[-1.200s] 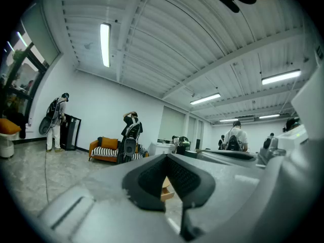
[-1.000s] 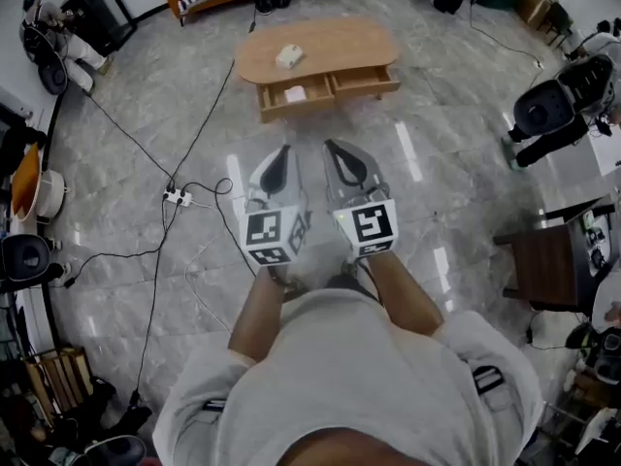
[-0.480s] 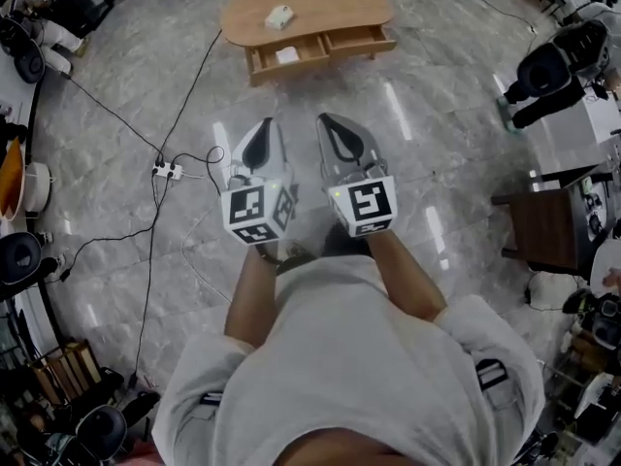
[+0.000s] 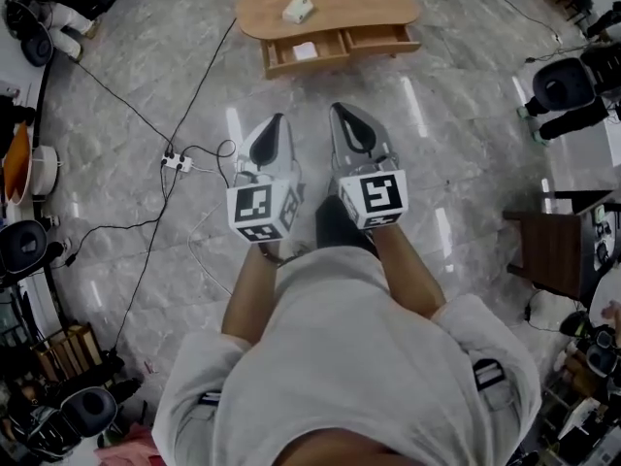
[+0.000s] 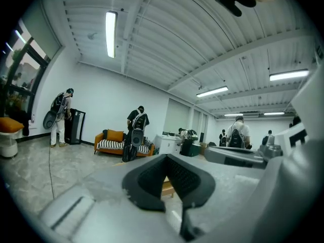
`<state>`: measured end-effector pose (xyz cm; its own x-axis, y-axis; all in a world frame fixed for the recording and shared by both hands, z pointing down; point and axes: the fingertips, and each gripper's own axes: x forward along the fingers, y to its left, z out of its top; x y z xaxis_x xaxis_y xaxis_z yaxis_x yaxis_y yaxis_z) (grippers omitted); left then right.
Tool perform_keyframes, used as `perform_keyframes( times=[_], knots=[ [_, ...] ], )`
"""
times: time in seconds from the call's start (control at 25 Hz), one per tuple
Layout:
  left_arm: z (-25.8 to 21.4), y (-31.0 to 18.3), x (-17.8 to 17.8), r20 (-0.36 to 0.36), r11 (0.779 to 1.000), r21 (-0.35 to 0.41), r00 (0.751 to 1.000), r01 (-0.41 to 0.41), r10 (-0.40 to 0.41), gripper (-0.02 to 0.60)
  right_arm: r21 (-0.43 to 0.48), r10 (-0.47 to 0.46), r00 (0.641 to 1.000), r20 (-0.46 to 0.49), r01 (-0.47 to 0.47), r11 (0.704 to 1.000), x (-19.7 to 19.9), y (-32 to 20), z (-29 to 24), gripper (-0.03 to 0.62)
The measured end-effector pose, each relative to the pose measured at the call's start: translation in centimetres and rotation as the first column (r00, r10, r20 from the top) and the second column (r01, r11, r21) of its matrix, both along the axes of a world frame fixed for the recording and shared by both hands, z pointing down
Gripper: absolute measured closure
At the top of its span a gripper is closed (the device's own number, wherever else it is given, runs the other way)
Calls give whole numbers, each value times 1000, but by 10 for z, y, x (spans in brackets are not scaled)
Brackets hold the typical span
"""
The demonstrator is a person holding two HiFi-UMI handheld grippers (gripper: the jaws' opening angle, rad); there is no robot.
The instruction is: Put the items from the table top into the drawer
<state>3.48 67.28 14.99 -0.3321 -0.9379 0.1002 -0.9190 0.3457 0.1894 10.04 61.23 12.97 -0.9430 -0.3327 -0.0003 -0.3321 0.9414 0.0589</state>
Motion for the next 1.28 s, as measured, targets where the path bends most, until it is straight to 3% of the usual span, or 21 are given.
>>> perform_keyframes(
  times=[0.28,0.8,1.04,1.28],
  knots=[
    [-6,-88,-60,24,999,-29,999,29,-29,563,-12,-43,999,16,44,999,-61,-89,-8,586],
    [17,-240,-106,21,994,-114,1000,-1,3,563,-80,-65,998,-20,64,995,-114,-229,16,586],
    [34,-297,-169,-14,994,-109,1000,7,-9,563,-76,-59,996,-63,54,996,-163,-281,31,586],
    [52,-372,-243,-52,990,-134,998,-45,38,563,-84,-40,994,-107,31,996,-240,-347,43,586]
  ],
)
